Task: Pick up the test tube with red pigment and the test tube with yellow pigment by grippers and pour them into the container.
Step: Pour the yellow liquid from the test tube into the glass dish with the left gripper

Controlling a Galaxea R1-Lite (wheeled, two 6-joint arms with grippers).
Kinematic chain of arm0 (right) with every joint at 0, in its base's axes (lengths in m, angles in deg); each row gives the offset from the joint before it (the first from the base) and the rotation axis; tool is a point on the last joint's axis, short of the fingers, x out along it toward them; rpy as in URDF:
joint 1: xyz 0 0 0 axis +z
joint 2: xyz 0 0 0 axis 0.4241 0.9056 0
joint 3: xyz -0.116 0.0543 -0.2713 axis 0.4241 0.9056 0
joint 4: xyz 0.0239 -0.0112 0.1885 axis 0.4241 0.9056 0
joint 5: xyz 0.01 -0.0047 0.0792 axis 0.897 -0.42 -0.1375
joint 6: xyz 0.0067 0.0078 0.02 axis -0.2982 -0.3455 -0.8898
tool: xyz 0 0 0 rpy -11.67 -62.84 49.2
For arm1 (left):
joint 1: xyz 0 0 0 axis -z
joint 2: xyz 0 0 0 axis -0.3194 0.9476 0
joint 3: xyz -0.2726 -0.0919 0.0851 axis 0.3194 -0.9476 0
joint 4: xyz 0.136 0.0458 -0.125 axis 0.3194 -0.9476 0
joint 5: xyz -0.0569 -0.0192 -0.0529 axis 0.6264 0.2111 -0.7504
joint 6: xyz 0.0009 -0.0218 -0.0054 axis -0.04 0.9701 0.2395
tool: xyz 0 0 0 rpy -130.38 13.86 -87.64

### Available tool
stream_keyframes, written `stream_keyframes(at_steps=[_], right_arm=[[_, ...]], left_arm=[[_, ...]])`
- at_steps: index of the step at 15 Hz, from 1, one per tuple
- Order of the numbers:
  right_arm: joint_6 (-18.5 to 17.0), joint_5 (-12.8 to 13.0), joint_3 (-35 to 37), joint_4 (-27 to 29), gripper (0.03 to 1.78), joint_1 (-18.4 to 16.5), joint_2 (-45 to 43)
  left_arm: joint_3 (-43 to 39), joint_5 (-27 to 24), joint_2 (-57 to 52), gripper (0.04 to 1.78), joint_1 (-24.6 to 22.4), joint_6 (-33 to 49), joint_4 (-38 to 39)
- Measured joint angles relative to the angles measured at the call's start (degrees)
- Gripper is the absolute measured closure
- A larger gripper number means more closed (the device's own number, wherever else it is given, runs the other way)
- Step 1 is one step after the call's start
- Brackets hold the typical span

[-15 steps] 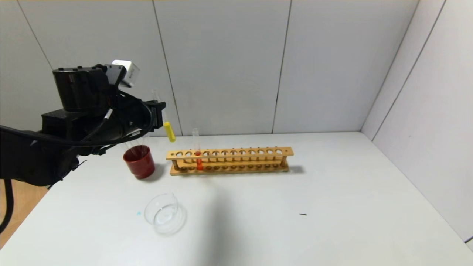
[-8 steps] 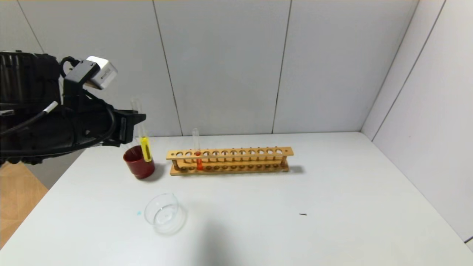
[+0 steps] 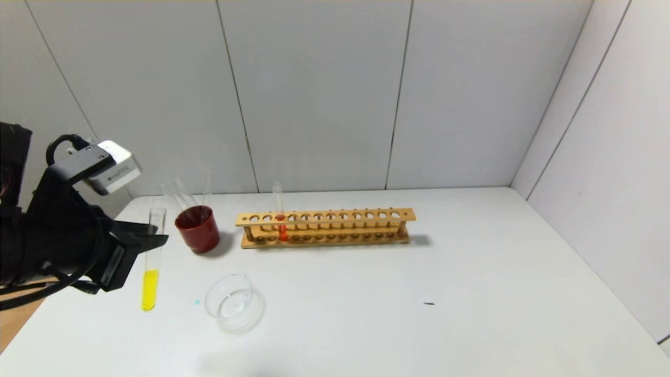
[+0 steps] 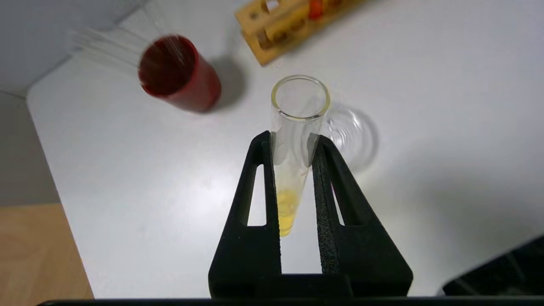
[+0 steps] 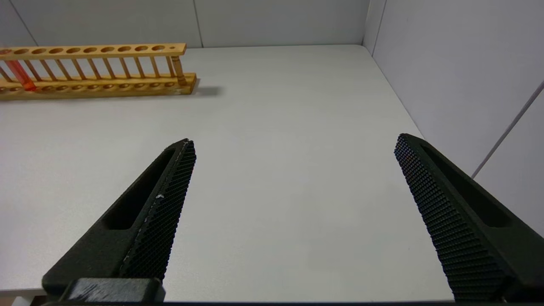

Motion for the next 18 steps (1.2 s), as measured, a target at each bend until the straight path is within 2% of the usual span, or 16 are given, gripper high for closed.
stream_keyframes(at_steps=[3,7,9,13,18], right_arm=[[0.00,0.00,0.00,0.00,0.10,0.00,0.00],[0.00,0.00,0.00,0.00,0.10,0.00,0.00],[0.00,0.00,0.00,0.00,0.10,0.00,0.00],[0.02,0.00,0.00,0.00,0.10,0.00,0.00],[0.00,0.00,0.00,0.00,0.10,0.00,0.00]], left_arm=[[-0.18,0.66,-0.90,1.53,1.28,-1.56,-7.83],[1.40,6.44,0.89,1.53,5.19,-4.02,-19.70],[2.60,9.46,2.78,1.53,5.99,-4.55,-23.30],[4.04,12.08,8.05,1.53,8.44,-4.77,-23.02],[5.29,12.23,16.43,1.53,8.94,-4.82,-16.01]])
